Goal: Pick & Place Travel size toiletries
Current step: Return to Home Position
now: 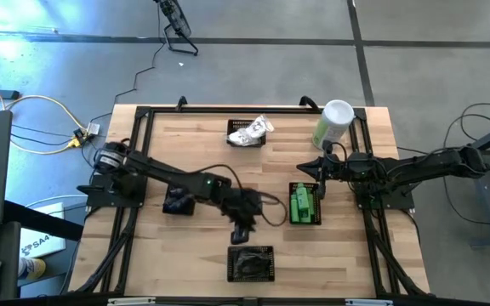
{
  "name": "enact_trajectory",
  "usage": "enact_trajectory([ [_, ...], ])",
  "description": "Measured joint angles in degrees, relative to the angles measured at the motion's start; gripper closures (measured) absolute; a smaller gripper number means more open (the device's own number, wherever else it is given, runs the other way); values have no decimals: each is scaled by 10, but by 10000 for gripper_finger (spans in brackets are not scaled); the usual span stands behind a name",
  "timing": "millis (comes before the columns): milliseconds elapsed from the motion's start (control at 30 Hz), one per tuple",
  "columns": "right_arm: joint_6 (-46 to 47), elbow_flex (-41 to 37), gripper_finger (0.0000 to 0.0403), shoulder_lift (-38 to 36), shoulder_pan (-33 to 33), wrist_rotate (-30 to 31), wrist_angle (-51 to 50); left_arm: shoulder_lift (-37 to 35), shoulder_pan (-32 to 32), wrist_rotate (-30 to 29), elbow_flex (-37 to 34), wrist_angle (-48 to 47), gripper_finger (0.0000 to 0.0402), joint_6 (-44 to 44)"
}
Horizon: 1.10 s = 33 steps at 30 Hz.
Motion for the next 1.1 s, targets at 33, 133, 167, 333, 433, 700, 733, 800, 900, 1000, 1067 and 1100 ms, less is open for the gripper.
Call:
enact_trajectory([
  [33, 0, 0, 399, 0, 0, 0, 0, 0, 4, -21, 1, 1, 291, 8],
  [133, 0, 0, 399, 0, 0, 0, 0, 0, 10, -97, 2, 0, 291, 33],
  [167, 0, 0, 399, 0, 0, 0, 0, 0, 10, -121, 2, 0, 294, 40],
  [333, 0, 0, 399, 0, 0, 0, 0, 0, 8, -217, 2, 1, 333, 73],
  [433, 0, 0, 399, 0, 0, 1, 0, 0, 8, -223, 2, 5, 372, 98],
  [700, 0, 0, 399, 0, 0, 1, 0, 0, 8, -223, 2, 44, 381, 181],
  [733, 0, 0, 399, 0, 0, 1, 0, 0, 8, -223, 2, 44, 379, 187],
  [800, 0, 0, 399, 0, 0, 1, 0, 0, 8, -222, 2, 44, 378, 188],
  [900, 0, 0, 399, 0, 0, 1, 1, 0, 8, -213, 1, 48, 378, 181],
  [1000, 0, 0, 399, 0, 0, 1, 1, 0, 8, -211, 1, 61, 378, 181],
  [1067, 0, 0, 399, 0, 0, 1, 2, 0, 8, -211, 1, 64, 378, 181],
  [1100, 0, 0, 399, 0, 0, 1, 5, 0, 8, -211, 1, 65, 378, 181],
])
